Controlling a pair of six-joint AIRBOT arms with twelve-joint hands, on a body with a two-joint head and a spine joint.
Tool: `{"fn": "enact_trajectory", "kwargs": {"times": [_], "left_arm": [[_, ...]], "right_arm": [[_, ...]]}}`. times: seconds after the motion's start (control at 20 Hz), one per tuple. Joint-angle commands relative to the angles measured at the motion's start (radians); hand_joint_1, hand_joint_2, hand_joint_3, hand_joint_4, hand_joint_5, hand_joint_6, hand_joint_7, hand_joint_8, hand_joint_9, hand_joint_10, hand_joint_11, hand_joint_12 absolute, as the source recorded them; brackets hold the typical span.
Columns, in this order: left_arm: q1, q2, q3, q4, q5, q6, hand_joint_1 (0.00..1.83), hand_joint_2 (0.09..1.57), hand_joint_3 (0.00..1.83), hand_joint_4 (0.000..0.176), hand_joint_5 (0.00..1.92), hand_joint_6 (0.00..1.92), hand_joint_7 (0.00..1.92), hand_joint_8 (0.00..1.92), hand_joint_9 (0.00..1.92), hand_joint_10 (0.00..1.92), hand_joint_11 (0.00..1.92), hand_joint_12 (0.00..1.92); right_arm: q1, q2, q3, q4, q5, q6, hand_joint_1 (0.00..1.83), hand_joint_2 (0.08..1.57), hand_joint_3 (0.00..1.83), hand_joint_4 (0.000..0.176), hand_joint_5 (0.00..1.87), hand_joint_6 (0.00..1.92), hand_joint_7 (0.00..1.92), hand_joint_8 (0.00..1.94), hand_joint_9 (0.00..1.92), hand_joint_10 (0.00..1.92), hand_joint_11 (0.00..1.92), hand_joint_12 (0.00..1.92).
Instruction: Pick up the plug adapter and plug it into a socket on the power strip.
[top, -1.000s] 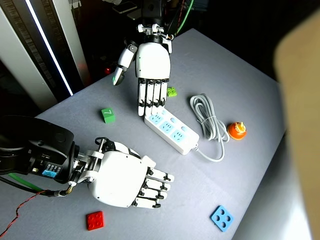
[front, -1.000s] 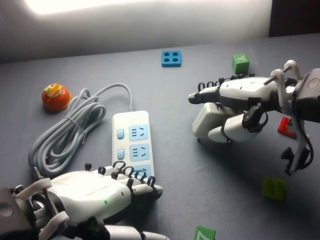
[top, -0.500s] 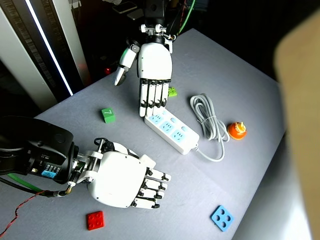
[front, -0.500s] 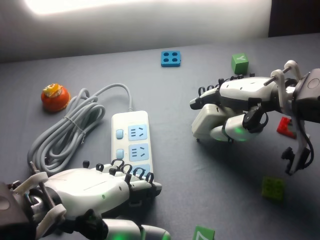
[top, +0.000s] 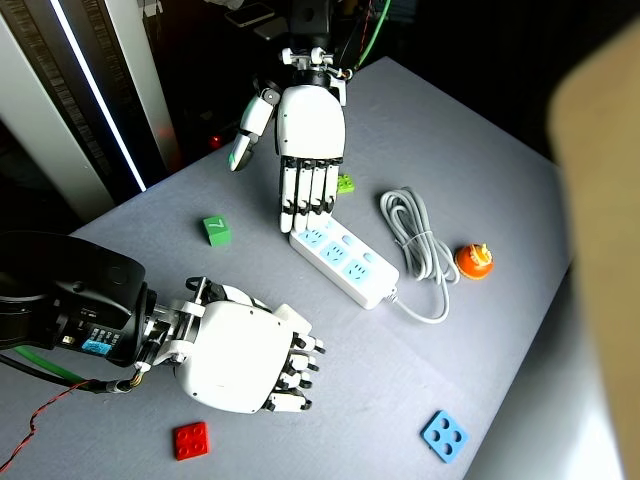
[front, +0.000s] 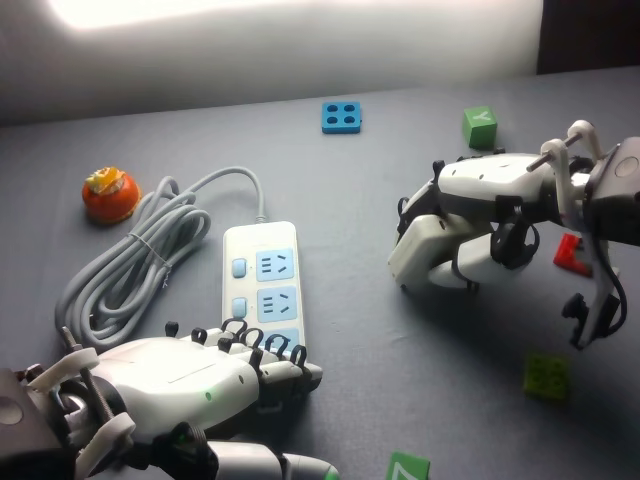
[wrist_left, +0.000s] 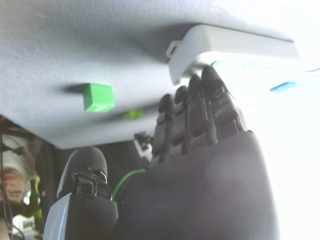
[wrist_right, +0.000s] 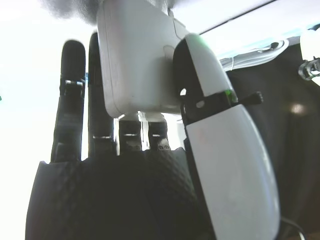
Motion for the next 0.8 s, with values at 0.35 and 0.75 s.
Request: {"fn": "enact_trajectory", "kwargs": {"times": [0.35, 0.75], "left_arm": [[0.009, 0.027, -0.021, -0.008, -0.085, 0.017, 0.01, 1.24, 0.00, 0.000, 0.13, 0.00, 0.13, 0.00, 0.15, 0.01, 0.00, 0.48], [-0.010, 0.055, -0.018, -0.009, -0.085, -0.005, 0.00, 1.25, 0.00, 0.000, 0.12, 0.00, 0.11, 0.00, 0.12, 0.00, 0.00, 0.38]], "right_arm": [[0.014, 0.014, 0.002, -0.001, 0.035, 0.000, 1.23, 1.18, 0.00, 0.000, 0.79, 1.11, 0.95, 1.23, 0.84, 1.15, 0.68, 1.64], [0.085, 0.045, -0.013, -0.001, 0.023, -0.219, 1.22, 1.16, 0.00, 0.000, 0.82, 1.09, 0.97, 1.19, 0.87, 1.04, 0.69, 1.57]]}}
